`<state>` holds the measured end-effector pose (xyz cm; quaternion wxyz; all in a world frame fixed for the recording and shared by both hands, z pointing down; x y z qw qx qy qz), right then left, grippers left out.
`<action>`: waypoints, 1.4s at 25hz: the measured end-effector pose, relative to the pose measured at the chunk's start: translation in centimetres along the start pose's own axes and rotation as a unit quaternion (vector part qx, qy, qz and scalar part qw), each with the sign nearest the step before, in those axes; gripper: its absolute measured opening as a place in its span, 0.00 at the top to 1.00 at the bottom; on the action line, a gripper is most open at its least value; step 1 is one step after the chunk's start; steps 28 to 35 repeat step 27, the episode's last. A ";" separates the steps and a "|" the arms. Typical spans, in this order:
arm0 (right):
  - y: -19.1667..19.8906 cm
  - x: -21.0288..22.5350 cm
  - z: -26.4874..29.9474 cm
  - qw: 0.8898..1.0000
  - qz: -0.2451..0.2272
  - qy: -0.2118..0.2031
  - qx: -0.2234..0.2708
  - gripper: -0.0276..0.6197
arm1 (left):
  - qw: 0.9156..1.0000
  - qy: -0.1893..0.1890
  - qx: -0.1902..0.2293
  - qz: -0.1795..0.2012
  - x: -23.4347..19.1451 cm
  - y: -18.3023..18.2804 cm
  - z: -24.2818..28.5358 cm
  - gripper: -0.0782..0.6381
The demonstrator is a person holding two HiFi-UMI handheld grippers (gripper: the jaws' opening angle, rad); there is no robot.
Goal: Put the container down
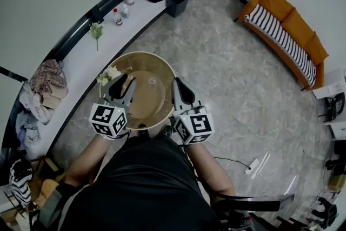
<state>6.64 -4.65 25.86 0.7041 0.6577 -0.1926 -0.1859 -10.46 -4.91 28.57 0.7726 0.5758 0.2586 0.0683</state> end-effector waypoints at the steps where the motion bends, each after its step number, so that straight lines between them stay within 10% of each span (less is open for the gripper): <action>1: 0.0 0.0 0.0 1.000 -0.004 -0.002 0.000 0.95 | 1.000 0.000 -0.001 -0.001 0.0 0.1 0.1 0.71; 35: 0.9 0.6 1.9 1.000 0.008 -0.002 -0.004 0.95 | 1.000 0.003 -0.007 0.002 -1.2 0.2 2.2 0.71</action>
Point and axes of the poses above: the fingertips, and each gripper's own axes: z forward along the fingers, x to its right, y out of its underside, the point moved 2 cm from there along -z, backward along the fingers, and after that the axes turned 11 degrees about -z, right-handed, at the moved point
